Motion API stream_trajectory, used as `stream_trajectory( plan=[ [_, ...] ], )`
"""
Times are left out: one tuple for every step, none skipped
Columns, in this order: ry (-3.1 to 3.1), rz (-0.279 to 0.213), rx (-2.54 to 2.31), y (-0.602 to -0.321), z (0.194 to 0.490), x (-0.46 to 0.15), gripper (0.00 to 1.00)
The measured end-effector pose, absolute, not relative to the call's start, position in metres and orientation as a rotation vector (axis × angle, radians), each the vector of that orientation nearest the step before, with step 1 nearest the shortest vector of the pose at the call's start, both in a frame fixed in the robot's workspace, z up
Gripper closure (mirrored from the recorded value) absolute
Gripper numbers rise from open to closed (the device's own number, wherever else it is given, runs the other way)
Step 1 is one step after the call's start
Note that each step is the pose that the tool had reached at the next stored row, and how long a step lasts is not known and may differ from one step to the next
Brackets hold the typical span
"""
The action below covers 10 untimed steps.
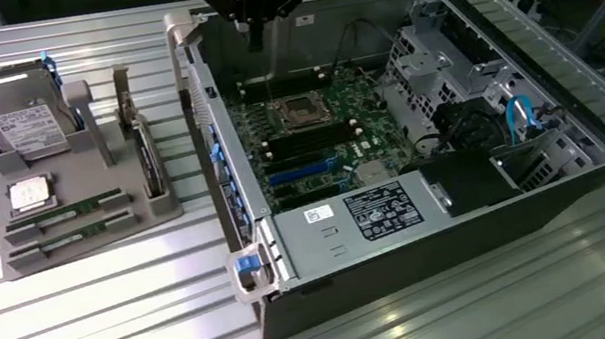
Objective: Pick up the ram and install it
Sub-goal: 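Reach for the ram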
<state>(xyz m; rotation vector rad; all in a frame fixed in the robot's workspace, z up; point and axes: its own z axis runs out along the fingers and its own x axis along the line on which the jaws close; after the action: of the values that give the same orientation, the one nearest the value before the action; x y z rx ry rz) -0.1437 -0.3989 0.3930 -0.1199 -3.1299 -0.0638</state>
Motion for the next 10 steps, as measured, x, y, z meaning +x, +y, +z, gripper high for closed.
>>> stream_trajectory(
  plan=[
    [-3.13, -0.064, -0.12, -0.399, 0.393, -0.152, 0.89],
    [-3.13, -0.064, -0.12, -0.399, 0.393, -0.155, 0.89],
    [-3.13, -0.064, -0.12, -0.399, 0.393, -0.161, 0.89],
    [-3.13, -0.064, -0.12, -0.399, 0.393, -0.165, 0.89],
    [-3.13, -0.064, -0.12, -0.399, 0.393, -0.17, 0.89],
    [-3.13, -0.064, -0.12, -0.399, 0.393, -0.175, 0.89],
    [-3.13, -0.064, -0.12, -0.399, 0.393, -0.179, 0.89],
    [-3.13, -0.064, -0.12, -0.399, 0.393, -0.184, 0.89],
    [-3.13, -0.064, -0.12, -0.399, 0.393, -0.188, 0.89],
    [-3.13, -0.064, -0.12, -0.399, 0.392, -0.193, 0.89]
  ],
)
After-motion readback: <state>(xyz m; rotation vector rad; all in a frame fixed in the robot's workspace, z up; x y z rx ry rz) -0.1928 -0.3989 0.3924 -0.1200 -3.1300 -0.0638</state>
